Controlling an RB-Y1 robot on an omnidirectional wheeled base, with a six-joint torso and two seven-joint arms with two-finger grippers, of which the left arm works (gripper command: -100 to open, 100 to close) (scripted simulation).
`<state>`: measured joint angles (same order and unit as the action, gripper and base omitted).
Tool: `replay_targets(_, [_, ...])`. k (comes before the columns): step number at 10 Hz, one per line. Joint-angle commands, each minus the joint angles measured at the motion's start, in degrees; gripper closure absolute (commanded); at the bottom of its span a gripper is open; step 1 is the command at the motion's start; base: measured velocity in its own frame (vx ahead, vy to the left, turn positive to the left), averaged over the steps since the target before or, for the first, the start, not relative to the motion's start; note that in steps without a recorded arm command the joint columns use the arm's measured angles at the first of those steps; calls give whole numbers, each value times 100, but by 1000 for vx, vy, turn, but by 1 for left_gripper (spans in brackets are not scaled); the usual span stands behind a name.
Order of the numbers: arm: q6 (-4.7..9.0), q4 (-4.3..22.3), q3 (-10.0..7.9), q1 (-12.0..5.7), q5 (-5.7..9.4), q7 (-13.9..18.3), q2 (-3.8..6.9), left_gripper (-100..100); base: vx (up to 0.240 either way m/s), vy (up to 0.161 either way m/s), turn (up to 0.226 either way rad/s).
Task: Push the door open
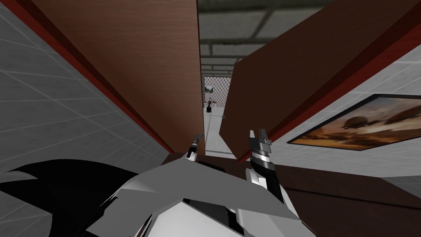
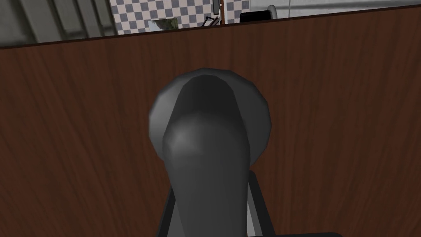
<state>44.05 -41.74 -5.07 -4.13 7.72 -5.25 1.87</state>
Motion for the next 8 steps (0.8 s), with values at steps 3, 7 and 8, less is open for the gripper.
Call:
replay_targets(3, [61,-42,-191,-52,90,-102,168,100,170,-25,45])
replay_targets(7, [77,-21,-328,-78,158,-198,219,100,156,-2,45])
replay_targets(8, [77,-21,-328,-78,158,-198,219,100,43,-2,-3])
